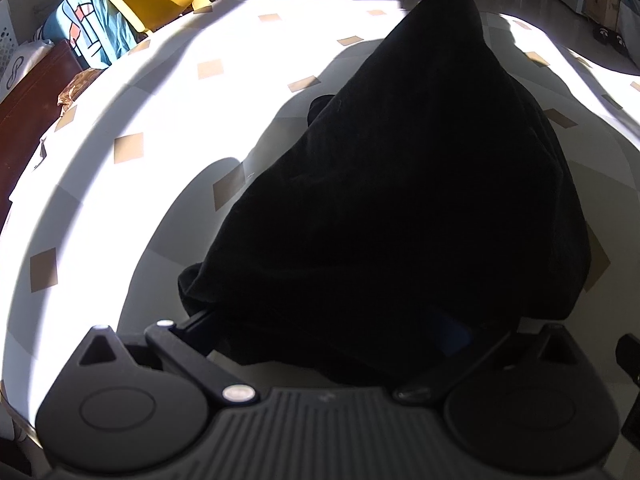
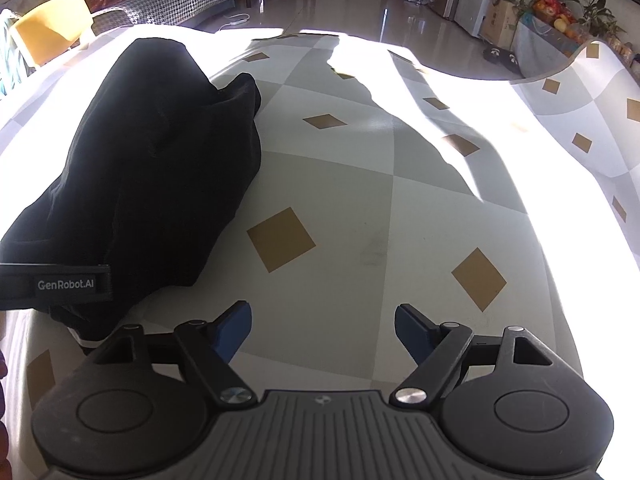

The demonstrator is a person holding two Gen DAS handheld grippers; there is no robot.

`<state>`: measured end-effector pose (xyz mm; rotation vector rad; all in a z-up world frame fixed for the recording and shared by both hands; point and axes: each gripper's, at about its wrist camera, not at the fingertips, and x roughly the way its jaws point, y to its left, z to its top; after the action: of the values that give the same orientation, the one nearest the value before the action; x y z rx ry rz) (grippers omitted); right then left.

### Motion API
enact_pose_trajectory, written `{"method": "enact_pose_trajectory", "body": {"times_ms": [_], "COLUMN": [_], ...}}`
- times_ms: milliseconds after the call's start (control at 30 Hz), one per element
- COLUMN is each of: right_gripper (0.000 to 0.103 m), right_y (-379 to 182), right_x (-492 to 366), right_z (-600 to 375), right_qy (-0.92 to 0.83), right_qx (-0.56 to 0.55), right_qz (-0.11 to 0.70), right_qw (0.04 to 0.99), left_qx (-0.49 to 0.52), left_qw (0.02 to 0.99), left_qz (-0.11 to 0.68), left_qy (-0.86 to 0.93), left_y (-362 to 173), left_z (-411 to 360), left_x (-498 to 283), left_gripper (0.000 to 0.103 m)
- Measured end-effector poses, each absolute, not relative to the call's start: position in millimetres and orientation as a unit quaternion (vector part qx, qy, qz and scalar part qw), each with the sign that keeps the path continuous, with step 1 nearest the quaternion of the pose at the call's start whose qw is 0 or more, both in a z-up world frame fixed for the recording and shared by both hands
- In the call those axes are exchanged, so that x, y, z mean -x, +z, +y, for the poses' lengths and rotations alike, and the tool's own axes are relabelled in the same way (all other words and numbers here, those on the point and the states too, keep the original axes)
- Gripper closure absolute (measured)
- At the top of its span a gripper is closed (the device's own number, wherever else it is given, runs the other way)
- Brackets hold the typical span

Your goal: Fold clothes

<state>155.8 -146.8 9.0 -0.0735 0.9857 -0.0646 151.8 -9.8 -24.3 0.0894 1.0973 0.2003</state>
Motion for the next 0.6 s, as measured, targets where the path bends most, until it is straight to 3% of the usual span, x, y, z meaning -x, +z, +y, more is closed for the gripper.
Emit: {"method": "enact_pose_trajectory", "body": {"times_ms": [600], "right_gripper": [0.029], "right_y": [22.2], "right_x": [-151.4], "right_z": [-157.0], "right_qy": [-0.045], "right_qx": [0.023], "right_qz": [0.459], "right_qw": [0.887], "left_qx": [-0.100], "left_qw": [0.853], "left_qz": [0.509], "left_qy": [0.060], "left_y": [-35.6], "left_z": [-40.0], "left_x": [-124.1], "left_gripper": [0.000]}}
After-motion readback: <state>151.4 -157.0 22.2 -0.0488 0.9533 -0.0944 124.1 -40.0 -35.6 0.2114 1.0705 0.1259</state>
